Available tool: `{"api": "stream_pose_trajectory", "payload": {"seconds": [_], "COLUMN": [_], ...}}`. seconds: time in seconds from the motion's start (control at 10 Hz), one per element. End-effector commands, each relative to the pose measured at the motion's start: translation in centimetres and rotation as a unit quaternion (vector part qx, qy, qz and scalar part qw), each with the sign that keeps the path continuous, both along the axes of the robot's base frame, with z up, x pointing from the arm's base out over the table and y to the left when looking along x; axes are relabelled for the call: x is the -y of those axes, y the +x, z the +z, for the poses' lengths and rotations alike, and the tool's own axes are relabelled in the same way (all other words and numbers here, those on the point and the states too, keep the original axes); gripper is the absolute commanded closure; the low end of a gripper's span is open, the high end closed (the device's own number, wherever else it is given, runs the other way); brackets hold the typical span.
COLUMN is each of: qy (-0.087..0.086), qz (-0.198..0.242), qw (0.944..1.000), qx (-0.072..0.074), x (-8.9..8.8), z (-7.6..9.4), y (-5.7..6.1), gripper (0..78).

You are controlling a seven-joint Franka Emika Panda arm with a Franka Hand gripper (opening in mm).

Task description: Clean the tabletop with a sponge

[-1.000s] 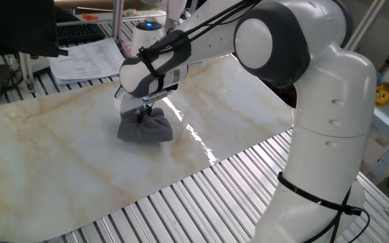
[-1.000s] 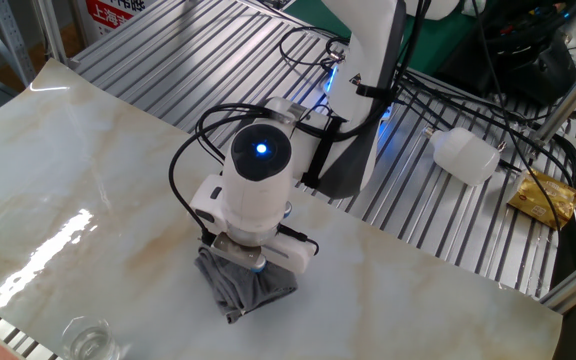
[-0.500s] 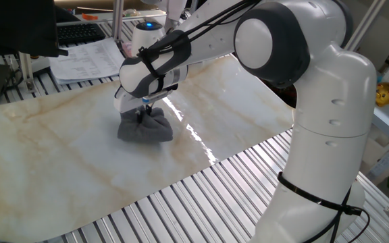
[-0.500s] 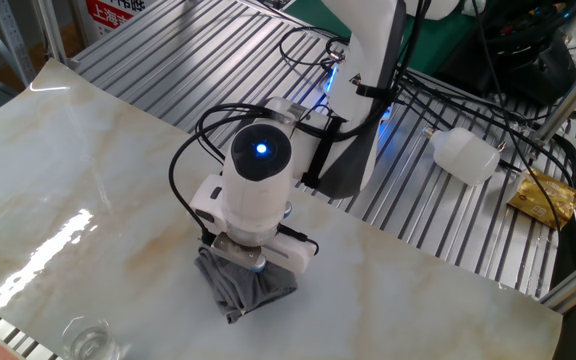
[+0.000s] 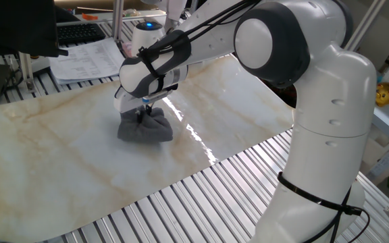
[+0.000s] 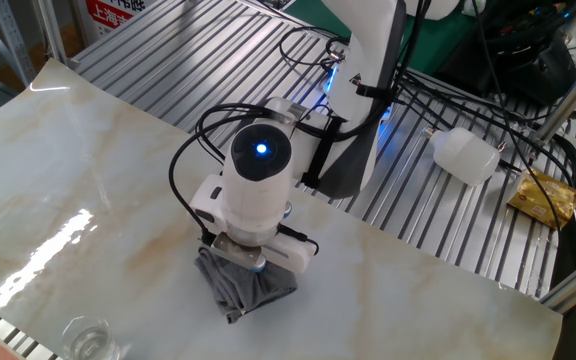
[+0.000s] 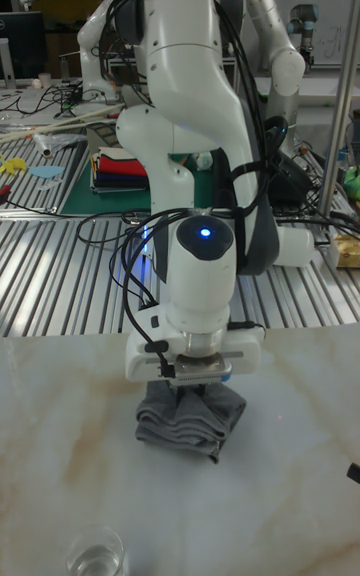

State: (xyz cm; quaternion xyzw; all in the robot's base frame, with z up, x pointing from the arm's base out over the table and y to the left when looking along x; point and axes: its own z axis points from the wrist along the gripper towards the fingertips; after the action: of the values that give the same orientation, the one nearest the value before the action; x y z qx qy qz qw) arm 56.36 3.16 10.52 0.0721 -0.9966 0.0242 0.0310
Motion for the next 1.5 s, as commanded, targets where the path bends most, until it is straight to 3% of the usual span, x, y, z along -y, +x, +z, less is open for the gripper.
{"api": "stream_pose_trajectory", "payload": {"seconds": [0.1,0.2,0.3,1.4,1.5], "qy": [0.004,0.004,0.004,0.004,0.0], "qz": [-0.023,-0.021,-0.021,-0.021,-0.025], "qw": [0.9997,0.9998,0.9998,0.9998,0.9997], "qx": [0.003,0.003,0.003,0.003,0.007], "x": [0.2,0.2,0.2,0.2,-1.2], "z": [0.7,0.7,0.7,0.7,2.8], "y": [0.1,0.1,0.1,0.1,-0.1], "gripper": [76.3,76.3,0.3,0.3,0.3]}}
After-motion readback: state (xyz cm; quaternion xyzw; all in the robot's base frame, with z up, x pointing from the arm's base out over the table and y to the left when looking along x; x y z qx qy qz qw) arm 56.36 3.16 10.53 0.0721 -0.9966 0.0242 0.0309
